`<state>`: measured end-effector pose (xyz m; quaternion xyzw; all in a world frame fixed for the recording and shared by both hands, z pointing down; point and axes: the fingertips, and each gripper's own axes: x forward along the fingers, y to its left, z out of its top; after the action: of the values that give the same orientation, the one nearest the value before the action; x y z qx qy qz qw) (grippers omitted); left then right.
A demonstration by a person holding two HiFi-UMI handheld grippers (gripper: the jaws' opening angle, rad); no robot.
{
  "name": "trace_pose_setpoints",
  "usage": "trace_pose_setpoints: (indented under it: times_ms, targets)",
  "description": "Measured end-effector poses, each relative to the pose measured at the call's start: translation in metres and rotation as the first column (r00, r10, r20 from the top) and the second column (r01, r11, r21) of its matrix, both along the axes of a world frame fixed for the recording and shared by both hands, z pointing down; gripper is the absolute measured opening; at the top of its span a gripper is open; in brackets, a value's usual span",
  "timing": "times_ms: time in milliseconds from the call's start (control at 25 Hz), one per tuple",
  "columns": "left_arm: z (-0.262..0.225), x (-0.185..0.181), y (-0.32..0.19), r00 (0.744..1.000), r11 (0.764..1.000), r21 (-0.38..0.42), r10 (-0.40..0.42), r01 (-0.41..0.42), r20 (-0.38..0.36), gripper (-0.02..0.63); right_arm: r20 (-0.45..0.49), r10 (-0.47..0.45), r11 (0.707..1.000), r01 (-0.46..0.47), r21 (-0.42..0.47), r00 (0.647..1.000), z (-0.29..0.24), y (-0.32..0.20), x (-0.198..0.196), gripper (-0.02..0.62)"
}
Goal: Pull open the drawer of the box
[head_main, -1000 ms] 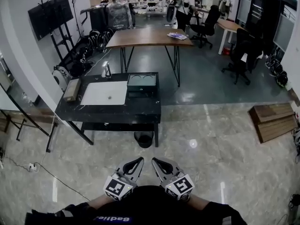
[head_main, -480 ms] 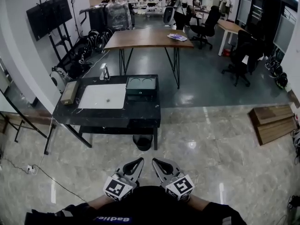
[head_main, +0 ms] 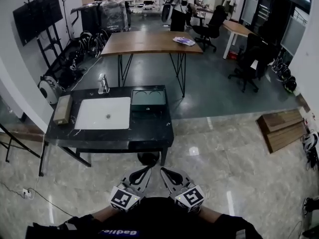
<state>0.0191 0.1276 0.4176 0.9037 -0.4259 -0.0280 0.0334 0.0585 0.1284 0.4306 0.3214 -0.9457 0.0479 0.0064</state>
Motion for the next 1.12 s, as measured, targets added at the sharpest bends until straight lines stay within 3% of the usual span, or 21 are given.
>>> trace_pose_setpoints:
  times_ms: [360, 600, 880, 1120]
  targets:
    - [-0.002, -0.103, -0.089, 0.999, 1.000, -0.011, 0.001, -0.001, -0.039, 0.002, -0.040, 0.025, 1.000, -0.025, -0.017, 0.999, 0.002, -0.091, -0.098, 0.000]
    - [0.001, -0.146, -0.125, 0.996, 0.999, -0.024, 0.020, -0.022, -0.087, 0.002, -0.069, 0.038, 0.999, -0.038, 0.001, 0.997, -0.002, -0.126, -0.144, 0.000]
    - [0.001, -0.164, -0.150, 0.990, 0.998, -0.019, 0.055, -0.058, -0.129, 0.002, -0.102, 0.083, 0.997, -0.083, 0.003, 0.991, -0.001, -0.147, -0.158, 0.000]
    - [0.002, -0.160, -0.166, 0.992, 0.997, -0.020, 0.069, -0.072, -0.109, 0.002, -0.075, 0.089, 0.996, -0.090, -0.004, 0.993, -0.003, -0.164, -0.158, 0.000]
